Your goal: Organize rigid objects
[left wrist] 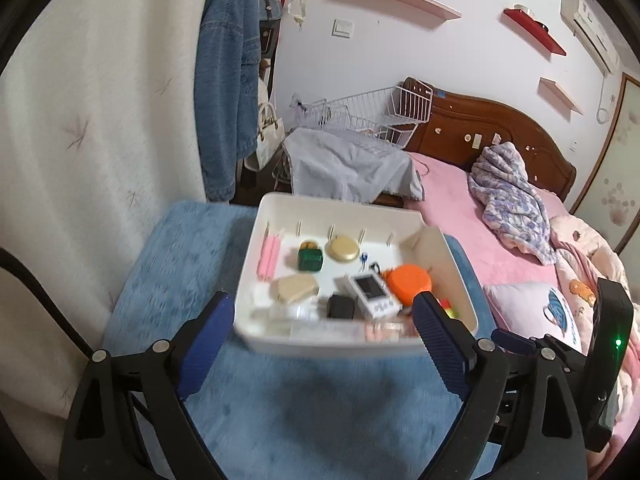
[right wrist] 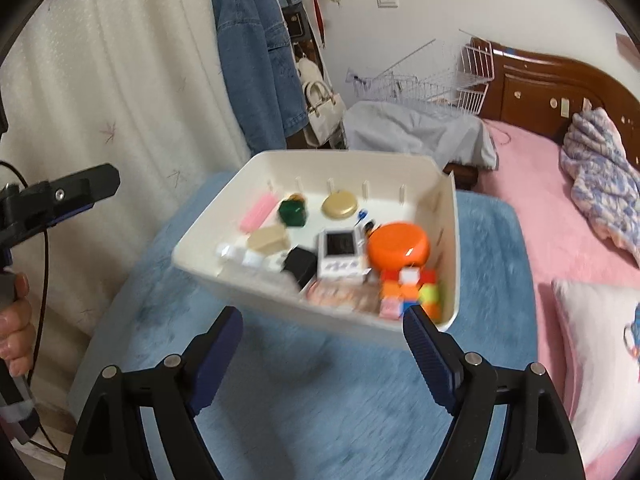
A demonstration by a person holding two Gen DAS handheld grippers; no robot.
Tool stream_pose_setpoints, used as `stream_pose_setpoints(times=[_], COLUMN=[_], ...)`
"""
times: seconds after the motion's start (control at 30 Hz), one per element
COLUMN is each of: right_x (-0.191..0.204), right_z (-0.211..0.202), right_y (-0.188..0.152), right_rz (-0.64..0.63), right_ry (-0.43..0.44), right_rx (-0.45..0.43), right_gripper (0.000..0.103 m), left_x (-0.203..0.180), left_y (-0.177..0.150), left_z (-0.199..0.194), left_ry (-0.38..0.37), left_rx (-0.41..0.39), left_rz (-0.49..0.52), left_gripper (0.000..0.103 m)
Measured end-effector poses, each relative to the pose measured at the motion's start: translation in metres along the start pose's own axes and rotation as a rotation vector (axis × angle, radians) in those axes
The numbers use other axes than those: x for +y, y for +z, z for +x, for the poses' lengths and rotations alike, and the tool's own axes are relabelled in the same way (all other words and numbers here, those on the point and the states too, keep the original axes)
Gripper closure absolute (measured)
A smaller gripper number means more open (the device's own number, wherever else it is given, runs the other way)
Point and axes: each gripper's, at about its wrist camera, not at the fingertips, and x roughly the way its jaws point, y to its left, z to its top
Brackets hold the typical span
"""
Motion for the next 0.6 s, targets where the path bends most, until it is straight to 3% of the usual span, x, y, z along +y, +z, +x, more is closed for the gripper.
stream_pose_setpoints(times=[0.33, 0.6], right_x=[0.073, 0.119], right_z=[-0.050, -0.099], right_y=[-0.056, -0.094], right_rz=[0.149, 0.290], right_ry=[0.003, 0.021], right_rx=[0.071, 0.111], right_gripper=[0.016, 0.015], left_x=[0.060, 0.077], left_y=[-0.046, -0.077], left_z=[-0.072, -0.142], left_ry=[-0.077, -0.096], left_rx=[0.156, 0.163], left_rz=[-0.071, -0.010], left_gripper=[0.007, 0.003])
